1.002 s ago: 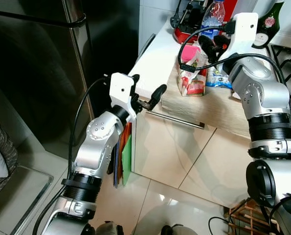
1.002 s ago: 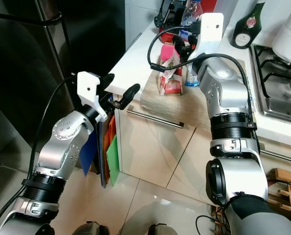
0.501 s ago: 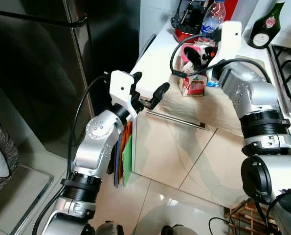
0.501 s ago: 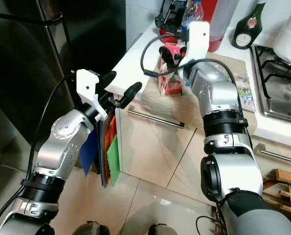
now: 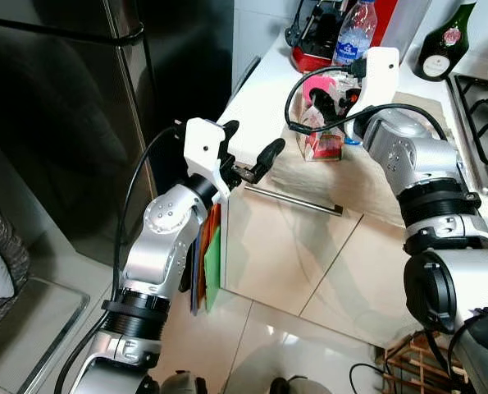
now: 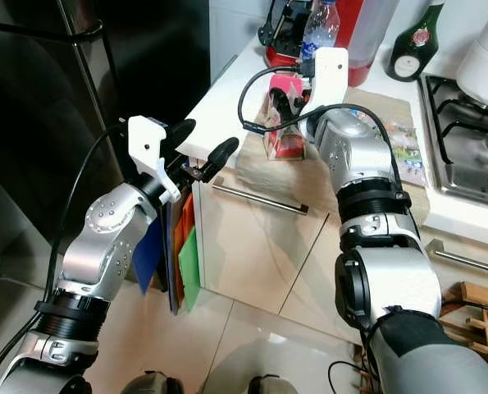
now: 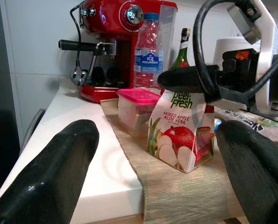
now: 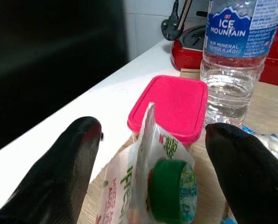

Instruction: Restocking fridge

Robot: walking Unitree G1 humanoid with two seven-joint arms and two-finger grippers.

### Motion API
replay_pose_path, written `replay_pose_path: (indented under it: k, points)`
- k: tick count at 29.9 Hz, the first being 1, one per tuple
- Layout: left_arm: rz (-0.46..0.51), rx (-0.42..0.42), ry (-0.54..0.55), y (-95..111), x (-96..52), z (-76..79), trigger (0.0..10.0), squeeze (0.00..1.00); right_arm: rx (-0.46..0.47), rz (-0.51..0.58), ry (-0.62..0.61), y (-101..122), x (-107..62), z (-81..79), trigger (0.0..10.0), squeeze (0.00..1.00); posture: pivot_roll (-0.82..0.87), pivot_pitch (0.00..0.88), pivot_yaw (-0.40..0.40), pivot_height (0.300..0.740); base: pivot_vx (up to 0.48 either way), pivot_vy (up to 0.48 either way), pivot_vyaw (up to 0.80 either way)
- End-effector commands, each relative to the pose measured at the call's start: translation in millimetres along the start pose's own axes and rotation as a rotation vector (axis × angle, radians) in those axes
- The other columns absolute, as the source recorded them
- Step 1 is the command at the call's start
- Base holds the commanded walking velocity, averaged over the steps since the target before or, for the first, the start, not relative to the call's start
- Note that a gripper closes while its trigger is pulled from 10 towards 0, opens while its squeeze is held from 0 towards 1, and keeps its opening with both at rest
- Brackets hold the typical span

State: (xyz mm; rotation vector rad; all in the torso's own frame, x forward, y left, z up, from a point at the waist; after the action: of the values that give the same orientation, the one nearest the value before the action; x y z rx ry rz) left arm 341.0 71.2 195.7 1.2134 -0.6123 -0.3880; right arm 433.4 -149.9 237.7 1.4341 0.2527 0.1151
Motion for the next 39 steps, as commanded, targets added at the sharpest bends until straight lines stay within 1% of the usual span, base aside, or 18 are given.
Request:
replay_pose_path:
  k: [1,3,10,15,18,29,32,35,36,37,39]
  points:
    - [0.004,0.0,-0.014,1.9,0.0,4.2,10.0,0.0,0.03,0.017,0.006,4.1,1.8,-2.5,0.0,0.0,-0.05,0.018,-0.02,0.74,0.0,0.0,0.0]
    - [0.0,-0.002,-0.017,1.1,0.7,4.9,10.0,0.0,0.055,0.007,0.022,-0.8,3.9,-9.5,0.0,0.0,-0.05,0.018,-0.019,0.74,0.0,0.0,0.0]
    - [-0.005,-0.004,-0.014,0.4,2.5,4.1,10.0,0.0,0.064,-0.017,0.014,-8.3,5.2,-11.5,0.0,0.0,-0.05,0.016,-0.018,0.74,0.0,0.0,0.0]
    - [-0.007,-0.008,-0.013,0.4,3.9,4.2,10.0,0.0,0.08,-0.005,0.001,-7.1,6.1,-11.8,0.0,0.0,-0.05,0.014,-0.013,0.74,0.0,0.0,0.0]
    - [-0.008,-0.007,-0.014,0.9,4.5,3.6,10.0,0.0,0.07,0.022,-0.012,-0.4,5.5,-10.8,0.0,0.0,-0.05,0.01,-0.009,0.74,0.0,0.0,0.0]
    - [-0.011,-0.004,-0.018,0.9,6.7,3.1,10.0,0.0,0.064,0.049,0.003,2.5,6.1,-16.1,0.0,0.0,-0.06,0.0,-0.01,0.74,0.0,0.0,0.0]
    - [-0.011,-0.004,-0.018,-0.6,7.0,3.7,10.0,0.0,0.026,0.049,-0.001,-1.8,4.8,-17.3,0.0,0.0,-0.06,0.0,-0.013,0.74,0.0,0.0,0.0]
    - [-0.013,-0.003,-0.017,-1.7,6.4,3.3,10.0,0.0,0.004,0.077,-0.018,-0.6,3.8,-17.9,0.0,0.0,-0.06,0.0,-0.014,0.74,0.0,0.0,0.0]
    - [-0.013,-0.002,-0.016,-2.2,5.8,3.0,10.0,0.0,-0.002,0.126,-0.023,6.1,2.2,-19.5,0.0,0.0,-0.07,0.0,-0.012,0.74,0.0,0.0,0.0]
    - [-0.013,-0.002,-0.016,-2.2,5.8,3.0,10.0,0.0,-0.002,0.126,-0.023,6.1,2.2,-19.5,0.0,0.0,-0.07,0.0,-0.012,0.74,0.0,0.0,0.0]
    - [-0.008,0.006,0.002,-2.0,4.2,2.0,10.0,0.0,-0.068,0.325,-0.124,32.1,-11.9,-13.1,0.0,0.0,-0.07,0.0,-0.008,0.74,0.0,0.0,0.0]
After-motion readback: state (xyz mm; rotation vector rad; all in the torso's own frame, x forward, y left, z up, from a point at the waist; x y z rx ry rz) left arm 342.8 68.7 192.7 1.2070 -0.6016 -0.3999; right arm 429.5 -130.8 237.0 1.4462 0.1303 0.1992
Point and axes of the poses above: a point about 5 cm out from each wrist's last joint towards the gripper, its own x axis pointing out of the wrist towards the gripper, its own y axis along the axis of the wrist's last joint, z = x × y, the point moved 2 cm from there along x, pointing out of the wrist towards the gripper, and after that the axes turned 14 degrees about -x, right-handed, at the moved point
